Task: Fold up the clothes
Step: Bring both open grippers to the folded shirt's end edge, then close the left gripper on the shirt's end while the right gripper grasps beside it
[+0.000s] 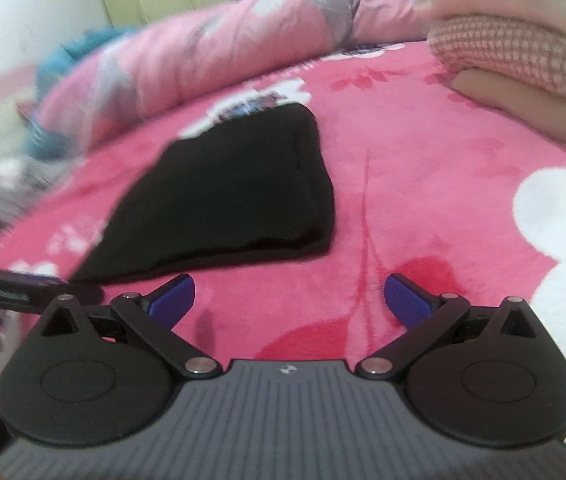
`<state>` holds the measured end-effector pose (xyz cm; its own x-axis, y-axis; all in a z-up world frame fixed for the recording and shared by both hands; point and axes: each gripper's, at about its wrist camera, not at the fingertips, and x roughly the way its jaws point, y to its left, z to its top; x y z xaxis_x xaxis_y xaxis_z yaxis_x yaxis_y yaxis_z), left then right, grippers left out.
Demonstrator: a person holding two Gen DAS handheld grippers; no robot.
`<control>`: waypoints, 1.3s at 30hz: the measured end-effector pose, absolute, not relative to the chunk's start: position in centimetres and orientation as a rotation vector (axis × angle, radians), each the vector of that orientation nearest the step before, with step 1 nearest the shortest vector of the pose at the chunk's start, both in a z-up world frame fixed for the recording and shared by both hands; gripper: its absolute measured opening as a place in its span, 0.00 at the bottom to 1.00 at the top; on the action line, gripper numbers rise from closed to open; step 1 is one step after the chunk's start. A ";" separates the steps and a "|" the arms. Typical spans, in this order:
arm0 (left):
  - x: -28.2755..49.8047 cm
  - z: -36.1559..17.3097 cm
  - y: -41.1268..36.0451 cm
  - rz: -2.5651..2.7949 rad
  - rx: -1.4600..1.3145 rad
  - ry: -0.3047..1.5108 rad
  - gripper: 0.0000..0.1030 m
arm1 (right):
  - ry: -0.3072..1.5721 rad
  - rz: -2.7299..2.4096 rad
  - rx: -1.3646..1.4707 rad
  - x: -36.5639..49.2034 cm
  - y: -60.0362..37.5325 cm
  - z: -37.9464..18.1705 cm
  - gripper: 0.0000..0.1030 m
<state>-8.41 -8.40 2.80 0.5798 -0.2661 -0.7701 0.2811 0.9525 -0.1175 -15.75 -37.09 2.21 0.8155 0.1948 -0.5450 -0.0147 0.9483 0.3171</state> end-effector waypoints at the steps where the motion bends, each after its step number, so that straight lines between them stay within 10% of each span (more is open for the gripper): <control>1: -8.4 3.1 -8.1 -0.319 -0.007 0.888 1.00 | 0.607 0.138 0.341 -15.8 -37.7 2.3 0.99; 12: -4.6 6.7 -8.1 -0.359 -0.051 0.692 0.97 | 0.506 0.297 0.428 -10.4 -41.0 7.0 0.99; 19: 1.0 3.8 -9.0 -0.420 -0.103 0.816 0.45 | 0.555 0.383 0.405 -1.7 -41.1 6.5 0.95; 33: 8.6 1.8 -4.8 -0.536 -0.401 0.869 0.34 | 0.760 0.419 0.585 8.0 -44.3 1.4 0.70; 39: 7.7 2.7 -3.3 -0.509 -0.395 0.836 0.51 | 0.750 0.436 0.610 9.7 -44.5 0.8 0.71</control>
<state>7.66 -3.34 2.68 0.5641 -0.5698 -0.5977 0.2693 0.8111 -0.5192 9.74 -44.50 0.75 0.6578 0.5670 -0.4958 -0.1508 0.7441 0.6508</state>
